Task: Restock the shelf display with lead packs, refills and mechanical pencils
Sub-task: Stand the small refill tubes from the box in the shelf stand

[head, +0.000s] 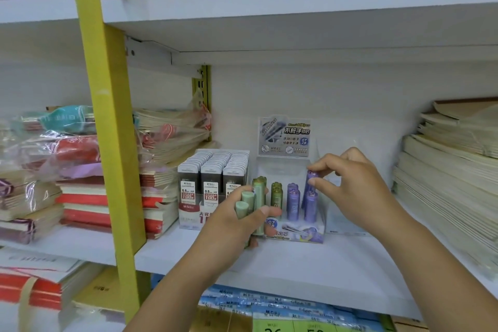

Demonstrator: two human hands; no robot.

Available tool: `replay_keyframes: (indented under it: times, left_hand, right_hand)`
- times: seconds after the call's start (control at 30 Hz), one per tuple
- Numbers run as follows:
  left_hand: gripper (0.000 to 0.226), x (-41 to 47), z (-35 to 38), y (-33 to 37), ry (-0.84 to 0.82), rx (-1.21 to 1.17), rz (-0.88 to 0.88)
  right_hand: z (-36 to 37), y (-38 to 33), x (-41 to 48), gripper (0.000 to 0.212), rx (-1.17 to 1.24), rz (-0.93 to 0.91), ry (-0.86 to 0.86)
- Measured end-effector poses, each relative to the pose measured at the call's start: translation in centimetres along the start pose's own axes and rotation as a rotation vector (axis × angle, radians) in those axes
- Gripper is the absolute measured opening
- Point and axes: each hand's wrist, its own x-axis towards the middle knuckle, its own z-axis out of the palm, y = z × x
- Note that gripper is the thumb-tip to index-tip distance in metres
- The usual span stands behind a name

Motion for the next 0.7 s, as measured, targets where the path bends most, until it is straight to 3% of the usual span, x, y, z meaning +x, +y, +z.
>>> replay_keyframes:
  times: [0.3,0.47,0.7]
  left_hand:
    - [0.023,-0.27,-0.03,-0.06,-0.003,-0.010,-0.003]
    - [0.022,-0.21,-0.03,-0.06,-0.008,0.002,0.002]
    - [0.022,-0.25,-0.11,-0.15,-0.009,-0.008,-0.001]
  right_hand:
    - [-0.42,-0.16,-0.12,0.033,0.083,-0.010,0.004]
    - [0.02,-0.09,-0.14,0.016,0.009,0.016,0.017]
    - [-0.03,-0.28,-0.15,0.017,-0.002,0.000,0.005]
